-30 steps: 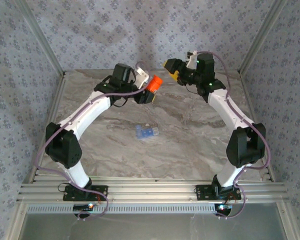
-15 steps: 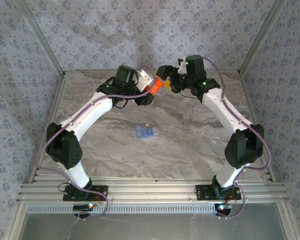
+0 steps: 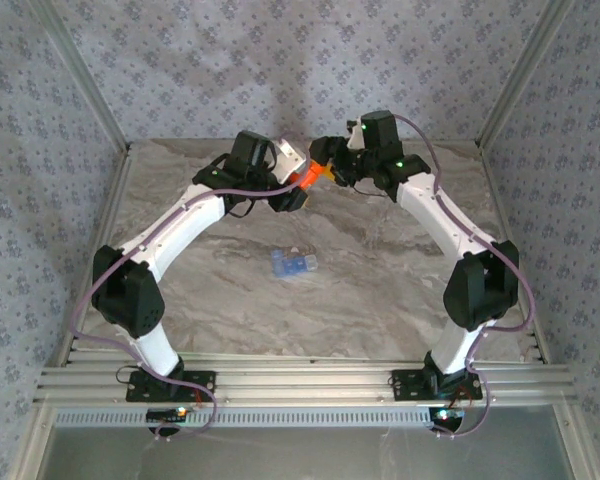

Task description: Sort the pills into containers

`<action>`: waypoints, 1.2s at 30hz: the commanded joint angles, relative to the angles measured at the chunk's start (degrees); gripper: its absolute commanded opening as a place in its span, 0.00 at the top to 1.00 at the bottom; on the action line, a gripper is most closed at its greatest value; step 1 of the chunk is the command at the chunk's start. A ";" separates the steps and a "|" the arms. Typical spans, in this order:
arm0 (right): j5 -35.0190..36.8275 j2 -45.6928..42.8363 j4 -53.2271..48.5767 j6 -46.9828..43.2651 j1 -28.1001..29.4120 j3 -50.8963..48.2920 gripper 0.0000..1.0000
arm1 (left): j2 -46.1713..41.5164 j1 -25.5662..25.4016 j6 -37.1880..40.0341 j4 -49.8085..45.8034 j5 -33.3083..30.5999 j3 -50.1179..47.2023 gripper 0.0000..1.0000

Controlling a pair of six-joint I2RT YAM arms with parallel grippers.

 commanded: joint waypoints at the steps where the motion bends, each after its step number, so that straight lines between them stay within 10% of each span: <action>1: -1.04 1.35 0.05 -0.22 0.35 2.76 0.46 | -1.49 -0.54 1.07 0.82 0.66 1.50 1.00; 9: -2.77 1.20 0.33 -1.88 -0.16 2.69 0.62 | -1.36 1.01 -2.51 2.85 4.85 1.77 1.00; 22: -14.11 -2.40 15.19 -14.48 -4.23 5.19 0.65 | -0.57 7.70 -26.40 19.67 37.51 3.10 1.00; 34: -13.39 -3.33 12.55 -14.94 -5.21 6.32 0.65 | 0.33 7.29 -18.97 9.61 32.72 6.38 1.00; 36: -12.31 -3.23 11.22 -14.78 -4.60 6.39 0.51 | 0.49 7.01 -16.90 7.52 31.15 7.30 1.00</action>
